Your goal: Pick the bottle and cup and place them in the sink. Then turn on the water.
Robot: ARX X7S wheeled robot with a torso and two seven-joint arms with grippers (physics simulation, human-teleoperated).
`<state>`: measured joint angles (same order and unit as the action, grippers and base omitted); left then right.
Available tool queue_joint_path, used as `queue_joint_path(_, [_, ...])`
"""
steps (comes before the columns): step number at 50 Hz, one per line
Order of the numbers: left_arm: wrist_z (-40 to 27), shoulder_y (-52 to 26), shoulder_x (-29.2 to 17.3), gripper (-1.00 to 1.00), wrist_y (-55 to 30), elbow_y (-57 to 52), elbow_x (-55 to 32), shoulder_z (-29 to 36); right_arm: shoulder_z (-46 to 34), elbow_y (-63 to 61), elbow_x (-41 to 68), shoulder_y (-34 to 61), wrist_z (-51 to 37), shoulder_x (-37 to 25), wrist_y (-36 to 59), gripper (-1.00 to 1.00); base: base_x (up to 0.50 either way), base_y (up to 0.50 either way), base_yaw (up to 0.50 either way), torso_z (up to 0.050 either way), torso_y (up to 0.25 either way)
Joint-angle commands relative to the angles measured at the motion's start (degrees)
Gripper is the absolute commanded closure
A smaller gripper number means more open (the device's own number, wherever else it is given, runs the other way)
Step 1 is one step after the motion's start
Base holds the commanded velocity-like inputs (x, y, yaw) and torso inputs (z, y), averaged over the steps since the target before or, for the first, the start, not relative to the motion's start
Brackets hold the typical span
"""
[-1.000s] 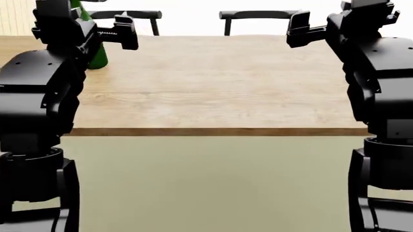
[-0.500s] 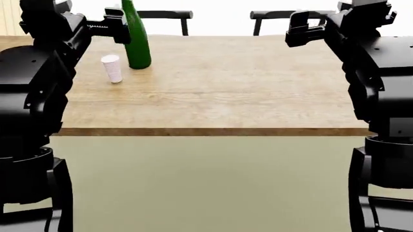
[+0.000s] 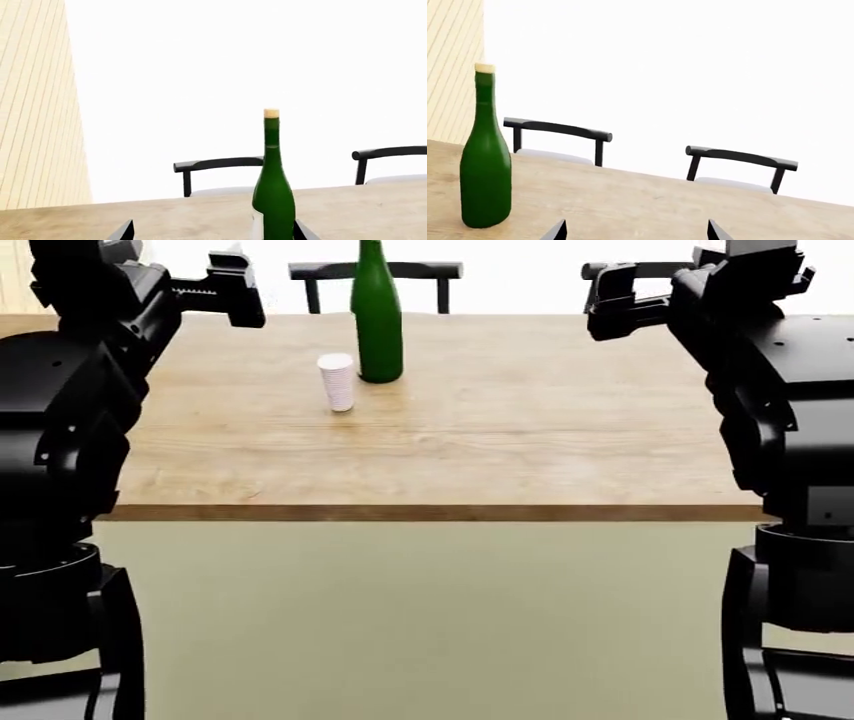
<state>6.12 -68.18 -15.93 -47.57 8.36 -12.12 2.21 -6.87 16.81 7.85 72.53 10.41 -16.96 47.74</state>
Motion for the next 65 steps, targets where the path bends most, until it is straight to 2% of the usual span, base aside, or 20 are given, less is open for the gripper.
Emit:
queue_joint_path(1, [-0.10, 0.01, -0.22, -1.00, -0.65, -0.43, -0.34, 0.08, 0.11, -0.32, 0.41, -0.23, 0.02, -0.14, 0.19, -1.00, 0.00, 0.50, 0.00, 0.000, 0.000])
queue_joint_path(12, [0.08, 0.31, -0.29, -1.00, -0.25, -0.08, -0.75, 0.05, -0.06, 0.31, 0.45, 0.08, -0.24, -0.03, 0.00, -1.00, 0.00, 0.49, 0.00, 0.000, 0.000])
queue_joint_path(21, [-0.02, 0.05, -0.06, -1.00, 0.20, 0.58, -0.83, 0.32, 0.71, 0.68, 1.01, -0.32, -0.53, 0.00, -0.04, -1.00, 0.03, 0.05, 0.00, 0.000, 0.000])
queue_joint_path(65, [-0.81, -0.63, -0.20, -1.00, -0.85, 0.69, -2.10, 0.06, 0.76, 0.74, 2.09, -0.56, -0.82, -0.22, 0.02, -1.00, 0.50, 0.00, 0.00, 0.000, 0.001])
